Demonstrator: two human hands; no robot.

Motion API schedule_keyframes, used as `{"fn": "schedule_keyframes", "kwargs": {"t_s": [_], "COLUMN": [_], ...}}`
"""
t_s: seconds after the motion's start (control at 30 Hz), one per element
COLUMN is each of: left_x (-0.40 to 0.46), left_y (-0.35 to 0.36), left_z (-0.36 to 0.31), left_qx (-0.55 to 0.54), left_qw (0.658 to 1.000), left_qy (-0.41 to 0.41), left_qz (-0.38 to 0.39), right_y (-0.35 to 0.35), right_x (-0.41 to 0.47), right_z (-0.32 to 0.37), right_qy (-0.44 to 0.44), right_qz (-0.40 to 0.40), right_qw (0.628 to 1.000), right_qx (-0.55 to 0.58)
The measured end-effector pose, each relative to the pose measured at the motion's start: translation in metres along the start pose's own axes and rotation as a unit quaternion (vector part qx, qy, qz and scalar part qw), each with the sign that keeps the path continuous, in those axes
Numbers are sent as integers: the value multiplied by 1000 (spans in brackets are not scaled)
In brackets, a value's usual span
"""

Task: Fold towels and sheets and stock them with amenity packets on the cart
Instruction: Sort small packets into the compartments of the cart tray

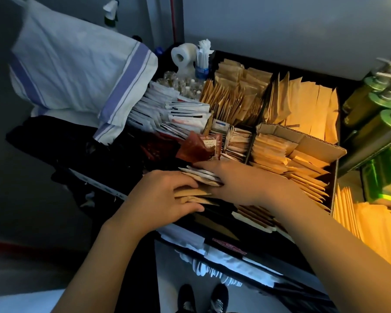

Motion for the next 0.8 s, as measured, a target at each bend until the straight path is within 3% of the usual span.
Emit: {"fn": "schedule_keyframes", "kwargs": {"t_s": [0.13,0.27,0.43,0.6,0.8], "left_x": [-8,-5,-3,3,10], "left_y": [-18,-16,10,30,31], "left_z": [1,-5,-15,-25,-24], "left_qx": [-16,2,14,20,-15], "left_qw": [991,985,994,996,997], "left_qy": [44,54,45,18,-22], "left_qz": [-129,-166,-100,-89,-72], "right_y": [1,-16,-36,-62,-42], "right_x": [-11,-20,-34,-24,4], "right_z": [-14,-14,-26,-37,-36], "right_qy": [6,-15,10,46,29], "right_qz": [-13,-77,-93,-275,-209], "right_qw": [1000,997,995,960,976], "right_qx": [-16,-25,27,15,-58]}}
Point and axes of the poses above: each hand's wrist, its own x-axis towards the middle knuckle, its own y-axis out of the palm, z = x × y, the point moved 5 cm from there along x, towards the middle knuckle, and after that the axes turned 10 degrees about -z, right-handed, at the moved point
